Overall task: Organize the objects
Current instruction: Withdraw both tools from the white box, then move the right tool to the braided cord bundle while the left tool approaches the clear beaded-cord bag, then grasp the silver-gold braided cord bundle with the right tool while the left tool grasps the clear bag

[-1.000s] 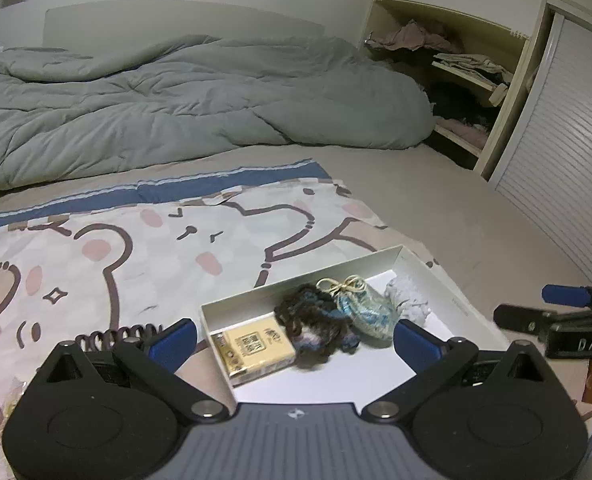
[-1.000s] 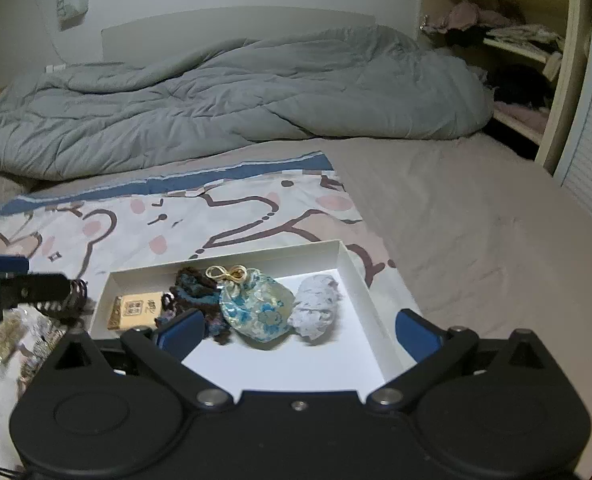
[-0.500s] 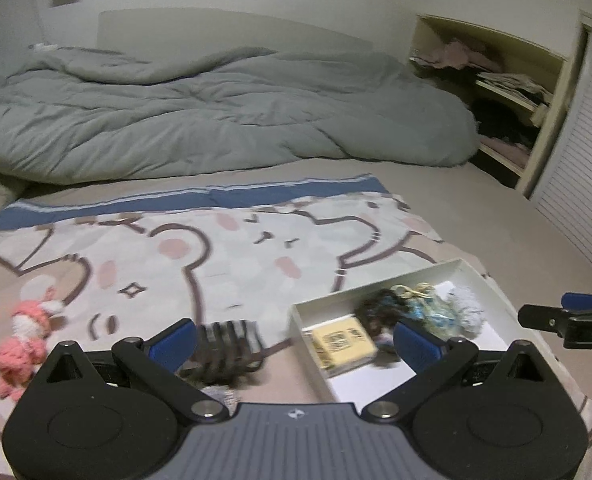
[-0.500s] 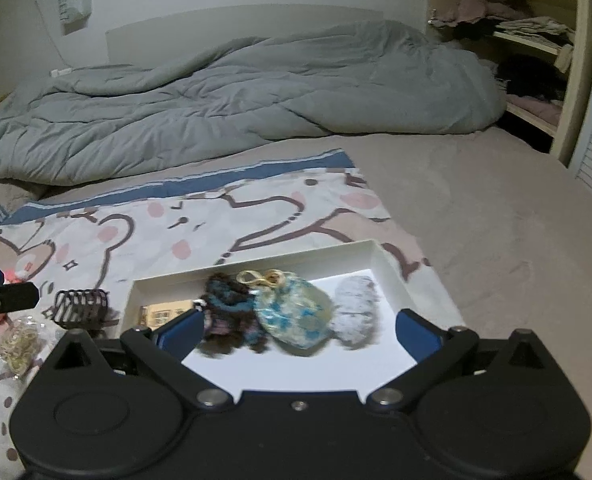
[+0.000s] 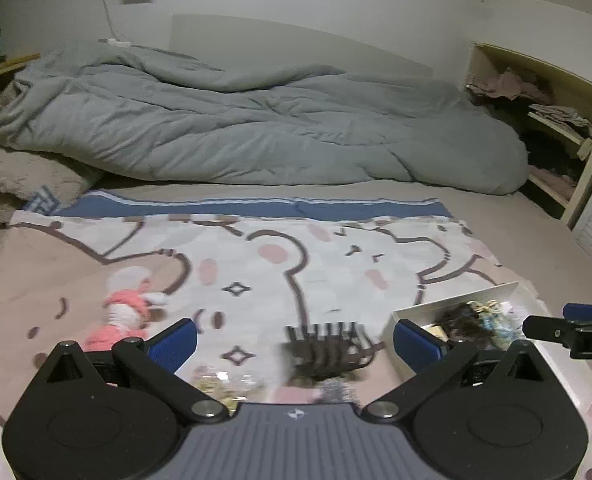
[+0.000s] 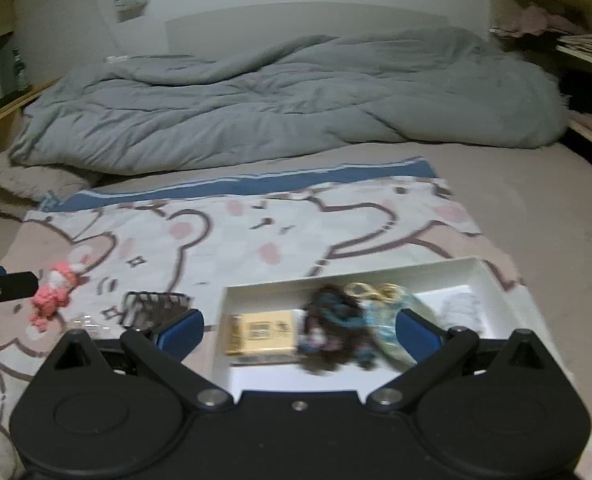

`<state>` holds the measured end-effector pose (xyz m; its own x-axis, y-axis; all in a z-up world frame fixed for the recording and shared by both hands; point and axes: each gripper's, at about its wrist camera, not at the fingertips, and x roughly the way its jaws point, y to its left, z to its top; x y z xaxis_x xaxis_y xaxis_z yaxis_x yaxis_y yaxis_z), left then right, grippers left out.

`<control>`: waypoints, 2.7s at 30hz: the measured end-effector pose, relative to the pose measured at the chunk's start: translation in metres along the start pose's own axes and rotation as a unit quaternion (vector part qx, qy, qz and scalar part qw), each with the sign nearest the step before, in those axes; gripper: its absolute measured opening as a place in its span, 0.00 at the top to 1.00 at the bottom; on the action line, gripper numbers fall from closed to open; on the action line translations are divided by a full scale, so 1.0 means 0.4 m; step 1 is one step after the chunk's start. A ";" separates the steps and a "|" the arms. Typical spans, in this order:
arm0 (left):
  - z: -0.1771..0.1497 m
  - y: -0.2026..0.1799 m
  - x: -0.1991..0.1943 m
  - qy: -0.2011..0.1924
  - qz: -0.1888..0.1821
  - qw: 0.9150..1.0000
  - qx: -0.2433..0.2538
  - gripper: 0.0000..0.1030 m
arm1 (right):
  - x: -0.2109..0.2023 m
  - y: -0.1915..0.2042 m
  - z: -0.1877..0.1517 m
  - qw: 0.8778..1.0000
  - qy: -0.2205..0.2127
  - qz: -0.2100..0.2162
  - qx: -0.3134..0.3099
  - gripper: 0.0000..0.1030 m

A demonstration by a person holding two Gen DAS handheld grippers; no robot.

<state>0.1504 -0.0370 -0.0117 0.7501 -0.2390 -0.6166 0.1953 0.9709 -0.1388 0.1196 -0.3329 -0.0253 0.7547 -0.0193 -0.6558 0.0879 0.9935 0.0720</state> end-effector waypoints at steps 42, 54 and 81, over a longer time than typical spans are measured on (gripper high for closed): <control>-0.077 0.153 0.073 0.113 0.057 0.992 0.004 0.16 | 0.153 0.278 -0.035 0.994 0.086 0.063 0.001 0.01; -0.095 0.156 0.193 0.158 0.045 0.986 0.009 0.19 | 0.257 0.302 -0.083 0.983 0.161 0.077 0.050 0.32; -0.118 0.158 0.282 0.202 -0.051 0.978 -0.007 0.18 | 0.354 0.311 -0.129 0.964 0.233 0.094 0.081 0.52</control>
<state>0.2175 -0.0017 -0.1267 0.4154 -0.3106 -0.8550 0.2442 0.9435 -0.2242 0.2038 -0.2064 -0.1481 0.3961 0.2501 -0.8835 0.1074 0.9429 0.3152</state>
